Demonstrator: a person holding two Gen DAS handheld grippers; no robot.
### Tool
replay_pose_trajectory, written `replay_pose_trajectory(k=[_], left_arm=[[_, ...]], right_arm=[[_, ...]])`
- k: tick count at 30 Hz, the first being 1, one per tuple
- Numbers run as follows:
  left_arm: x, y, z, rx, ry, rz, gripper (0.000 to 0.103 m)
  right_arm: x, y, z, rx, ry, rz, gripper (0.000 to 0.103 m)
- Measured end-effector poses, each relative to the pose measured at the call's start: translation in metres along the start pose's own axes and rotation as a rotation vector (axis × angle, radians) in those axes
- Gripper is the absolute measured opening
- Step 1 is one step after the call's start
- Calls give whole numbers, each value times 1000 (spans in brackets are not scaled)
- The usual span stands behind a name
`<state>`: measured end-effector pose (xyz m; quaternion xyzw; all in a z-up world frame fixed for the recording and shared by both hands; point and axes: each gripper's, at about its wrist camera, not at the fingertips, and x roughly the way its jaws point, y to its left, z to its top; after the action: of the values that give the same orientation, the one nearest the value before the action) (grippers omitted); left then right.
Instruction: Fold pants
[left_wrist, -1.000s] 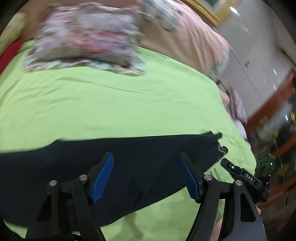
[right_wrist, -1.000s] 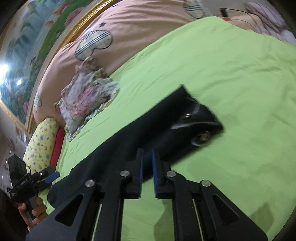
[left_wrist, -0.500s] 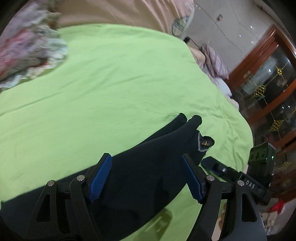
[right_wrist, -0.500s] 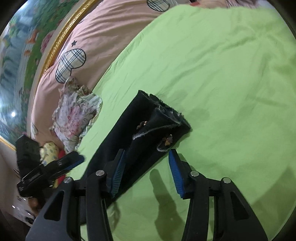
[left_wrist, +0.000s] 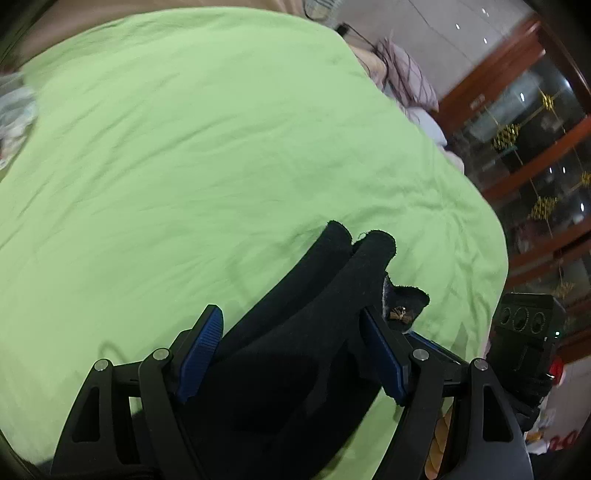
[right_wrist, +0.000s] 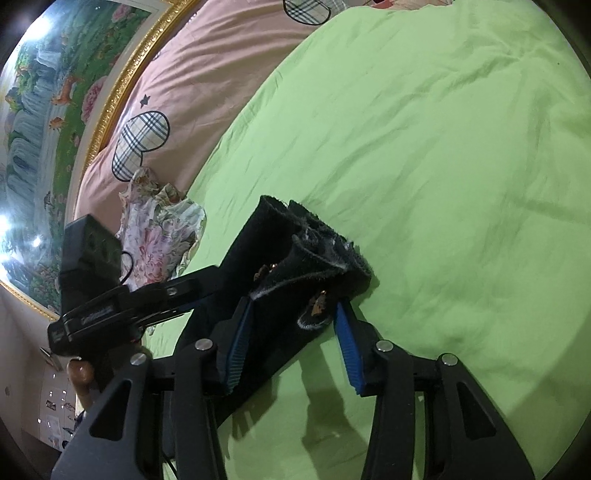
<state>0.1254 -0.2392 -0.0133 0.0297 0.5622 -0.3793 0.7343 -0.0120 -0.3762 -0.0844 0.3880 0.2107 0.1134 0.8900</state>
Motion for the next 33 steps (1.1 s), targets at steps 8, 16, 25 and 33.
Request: replay_pose_trajectory(k=[8, 16, 25, 33], left_arm=[[27, -6, 18, 76, 10, 28, 64], [34, -16, 21, 146, 16, -45, 17], [-1, -24, 12, 133, -78, -85, 12], [-72, -21, -8, 121, -212, -116, 11]], right_arm=[[2, -11, -2, -11, -5, 16, 12], [-1, -17, -4, -10, -21, 74, 12], [-13, 5, 0, -54, -44, 118, 12], [-31, 53, 0, -172, -57, 257, 12]])
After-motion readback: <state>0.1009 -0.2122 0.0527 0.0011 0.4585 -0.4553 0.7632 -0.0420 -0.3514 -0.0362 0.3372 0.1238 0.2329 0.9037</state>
